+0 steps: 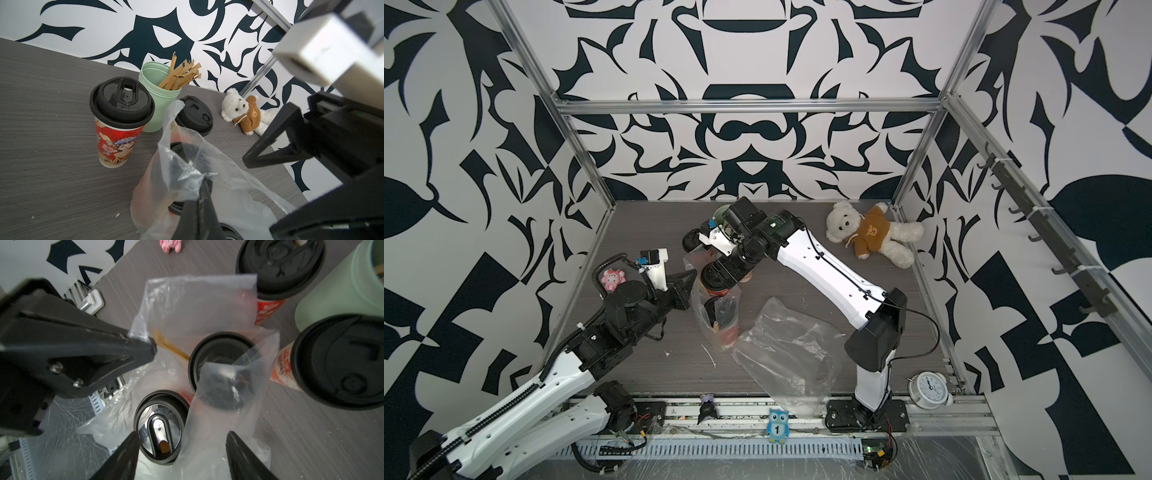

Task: Pack milk tea into plastic carrier bags
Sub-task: Place the straw in the plastic carrier bag, then pick up the plastic carrier bag from the center of the board.

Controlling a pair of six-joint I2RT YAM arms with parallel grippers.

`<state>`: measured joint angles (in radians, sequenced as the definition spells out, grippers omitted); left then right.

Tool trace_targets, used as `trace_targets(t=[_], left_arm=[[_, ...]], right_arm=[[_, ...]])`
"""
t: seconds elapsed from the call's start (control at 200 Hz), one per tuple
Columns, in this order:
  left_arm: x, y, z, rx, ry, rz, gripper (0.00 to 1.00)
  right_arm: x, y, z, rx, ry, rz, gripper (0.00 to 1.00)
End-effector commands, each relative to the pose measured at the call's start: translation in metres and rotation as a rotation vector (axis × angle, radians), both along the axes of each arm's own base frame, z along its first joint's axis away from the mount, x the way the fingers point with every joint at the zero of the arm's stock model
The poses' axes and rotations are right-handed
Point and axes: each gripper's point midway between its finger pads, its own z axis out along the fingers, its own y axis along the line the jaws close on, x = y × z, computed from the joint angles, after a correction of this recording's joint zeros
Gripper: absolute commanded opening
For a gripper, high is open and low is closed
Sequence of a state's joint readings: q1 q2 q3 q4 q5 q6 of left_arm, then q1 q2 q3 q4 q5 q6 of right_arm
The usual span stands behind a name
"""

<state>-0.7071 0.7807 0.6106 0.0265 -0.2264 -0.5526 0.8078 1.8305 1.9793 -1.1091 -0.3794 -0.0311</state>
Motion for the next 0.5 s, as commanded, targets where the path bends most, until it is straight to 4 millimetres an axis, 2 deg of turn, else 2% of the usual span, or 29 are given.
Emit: trace_targets(t=[0.0, 0.085, 0.12, 0.16, 0.24, 0.31, 0.355, 0.495], left_arm=[[0.0, -0.001, -0.006, -0.005, -0.001, -0.007, 0.0], [0.0, -0.001, -0.006, -0.005, -0.001, -0.007, 0.0], [-0.001, -0.001, -0.007, -0.003, 0.002, -0.006, 0.0], [0.0, -0.001, -0.007, -0.003, 0.001, -0.005, 0.0], [0.0, -0.001, -0.005, -0.004, -0.001, -0.006, 0.0], [0.0, -0.001, -0.004, -0.006, -0.001, -0.006, 0.0], [0.0, -0.001, -0.005, -0.004, -0.002, -0.007, 0.0], [0.0, -0.002, -0.002, -0.008, -0.007, -0.009, 0.0]], right_arm=[[-0.015, -0.001, 0.02, 0.03, 0.012, 0.039, 0.7], [-0.015, -0.002, 0.013, 0.0, 0.015, 0.042, 0.68], [-0.014, -0.002, 0.011, -0.008, 0.016, 0.042, 0.63], [-0.014, -0.002, 0.009, -0.01, 0.021, 0.042, 0.52], [-0.013, 0.0, 0.007, -0.011, 0.022, 0.04, 0.25], [-0.012, 0.0, 0.007, -0.014, 0.019, 0.037, 0.12], [-0.011, -0.001, 0.007, -0.018, 0.014, 0.03, 0.0], [-0.007, -0.001, 0.013, -0.007, -0.018, 0.013, 0.0]])
